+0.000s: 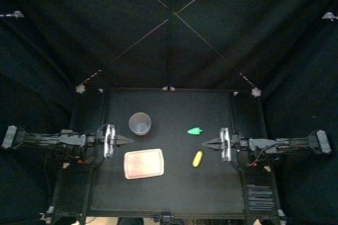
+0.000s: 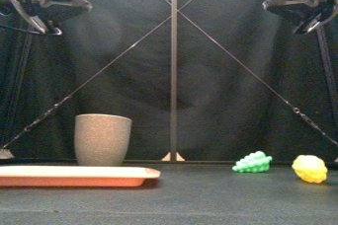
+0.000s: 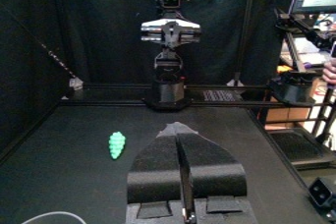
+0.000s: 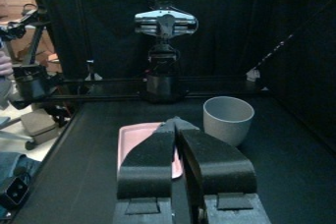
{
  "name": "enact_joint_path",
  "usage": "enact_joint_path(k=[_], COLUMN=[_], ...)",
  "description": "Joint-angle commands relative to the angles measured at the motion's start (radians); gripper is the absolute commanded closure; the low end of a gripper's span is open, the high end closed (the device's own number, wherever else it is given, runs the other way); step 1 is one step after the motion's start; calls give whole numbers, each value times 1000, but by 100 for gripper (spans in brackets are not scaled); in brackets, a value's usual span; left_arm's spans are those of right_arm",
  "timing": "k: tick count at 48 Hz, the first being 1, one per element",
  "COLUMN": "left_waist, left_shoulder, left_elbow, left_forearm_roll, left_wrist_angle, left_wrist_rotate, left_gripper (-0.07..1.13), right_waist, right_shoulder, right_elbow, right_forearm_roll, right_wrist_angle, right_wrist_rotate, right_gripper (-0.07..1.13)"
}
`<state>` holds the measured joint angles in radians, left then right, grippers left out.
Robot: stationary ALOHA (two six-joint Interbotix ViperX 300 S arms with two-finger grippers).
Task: Pick the corn then place it on the pink plate
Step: Pick the corn
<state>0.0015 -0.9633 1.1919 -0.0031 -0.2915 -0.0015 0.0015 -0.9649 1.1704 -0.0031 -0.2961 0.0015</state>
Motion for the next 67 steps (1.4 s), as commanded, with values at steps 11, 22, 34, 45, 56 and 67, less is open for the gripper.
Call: enact_joint_path(k=[11,22,34,45,56,67], left_waist=[44,49,46,46,49,46], left_shoulder=[-95,-100,-100,-100,-100,-100], left_elbow=[-2,3,6,6,6,6], left_forearm_roll=[11,11,9,9,8,8], left_wrist_angle=[124,133,141,147,147,152], left_wrist_rotate=[8,8,8,8,8,8], left_gripper=[108,108,108,108,108,108], right_waist=[-64,-44,-21,15,11,12], right_shoulder=[117,143,146,163,213,310], right_elbow=[20,2,34,69,72,89], right_forearm_roll=[275,360,357,367,348,390], right_wrist_angle=[21,106,204,281,314,342], right_wrist_rotate=[135,256,336,436,480,480], right_gripper=[99,92,67,35,15,12])
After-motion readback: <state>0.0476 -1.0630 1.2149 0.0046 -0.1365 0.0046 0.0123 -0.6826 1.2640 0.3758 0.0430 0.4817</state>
